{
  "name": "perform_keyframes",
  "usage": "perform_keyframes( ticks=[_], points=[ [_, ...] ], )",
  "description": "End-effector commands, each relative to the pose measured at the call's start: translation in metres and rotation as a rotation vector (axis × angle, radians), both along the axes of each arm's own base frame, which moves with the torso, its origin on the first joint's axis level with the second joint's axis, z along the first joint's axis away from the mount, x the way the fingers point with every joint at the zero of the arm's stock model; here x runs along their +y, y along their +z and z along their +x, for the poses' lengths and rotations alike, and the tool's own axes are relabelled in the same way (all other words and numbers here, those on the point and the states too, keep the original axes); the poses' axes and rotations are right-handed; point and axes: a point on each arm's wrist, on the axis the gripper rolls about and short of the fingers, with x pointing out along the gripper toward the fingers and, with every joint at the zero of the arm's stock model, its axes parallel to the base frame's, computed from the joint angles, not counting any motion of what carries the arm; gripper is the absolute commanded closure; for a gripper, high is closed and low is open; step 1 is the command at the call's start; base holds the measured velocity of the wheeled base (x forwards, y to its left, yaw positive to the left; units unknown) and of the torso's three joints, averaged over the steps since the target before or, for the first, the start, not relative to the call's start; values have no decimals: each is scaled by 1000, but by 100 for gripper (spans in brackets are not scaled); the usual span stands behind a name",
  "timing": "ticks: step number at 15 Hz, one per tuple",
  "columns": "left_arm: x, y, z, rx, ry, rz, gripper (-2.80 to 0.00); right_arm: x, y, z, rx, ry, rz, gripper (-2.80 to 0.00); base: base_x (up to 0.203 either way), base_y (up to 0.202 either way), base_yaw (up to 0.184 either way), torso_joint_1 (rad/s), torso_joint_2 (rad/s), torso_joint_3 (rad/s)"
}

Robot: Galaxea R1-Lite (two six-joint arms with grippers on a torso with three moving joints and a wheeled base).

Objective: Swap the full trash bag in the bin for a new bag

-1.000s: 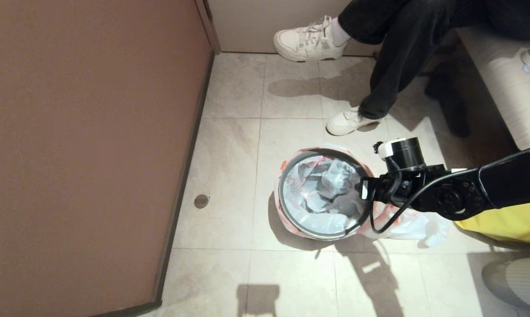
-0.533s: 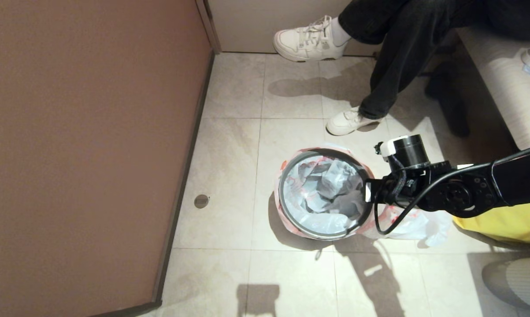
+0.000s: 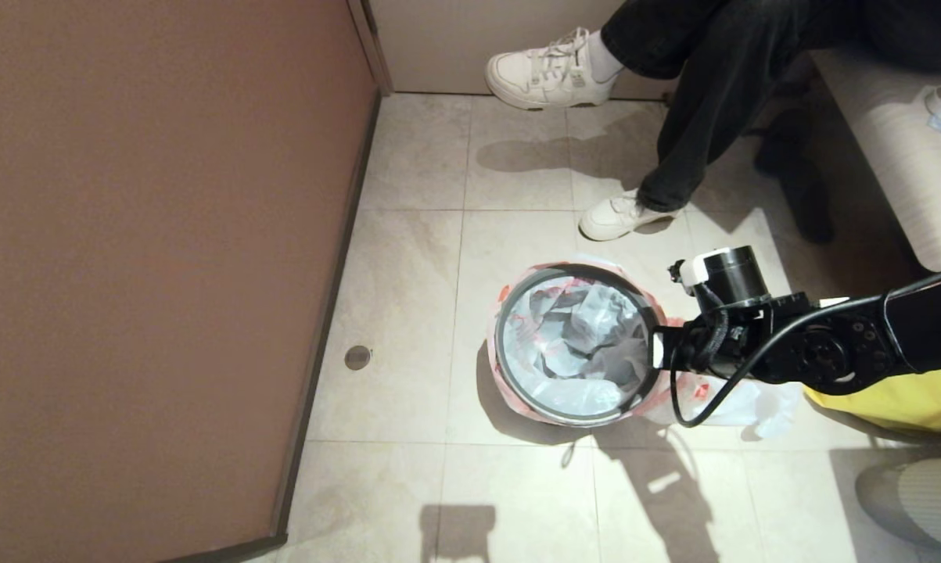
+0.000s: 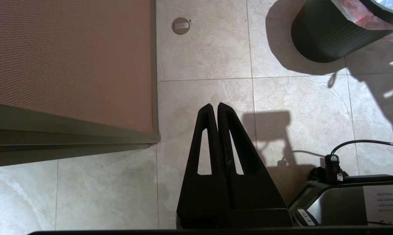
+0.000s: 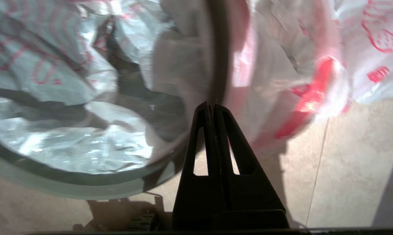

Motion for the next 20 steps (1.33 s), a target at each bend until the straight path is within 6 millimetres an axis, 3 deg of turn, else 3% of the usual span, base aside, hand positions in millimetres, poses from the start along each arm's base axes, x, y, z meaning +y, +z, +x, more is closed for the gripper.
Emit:
perform_keyframes(
  ticks=[1,3,6,8,12,16,18,20],
  points=[
    [0,0,0,1,0,0,0,-14,4,-9,-6,-18,19,0,0,0,0,0,0,0],
    [0,0,0,1,0,2,0,-23,28,-36,-60,-12,48,0,0,0,0,0,0,0],
    [0,0,0,1,0,2,0,-44,87,-116,-208,15,125,0,0,0,0,0,0,0],
    [0,0,0,1,0,0,0,-69,100,-159,-241,-24,146,0,0,0,0,0,0,0],
    [0,0,0,1,-2,3,0,-109,86,-234,-197,-140,134,0,0,0,0,0,0,0],
    [0,0,0,1,0,2,0,-131,73,-321,-210,-254,144,0,0,0,0,0,0,0],
    [0,0,0,2,-7,12,0,-131,66,-347,-163,-311,154,0,0,0,0,0,0,0],
    [-1,-1,0,-3,-46,105,0,-131,63,-353,-151,-319,152,0,0,0,0,0,0,0]
  ],
)
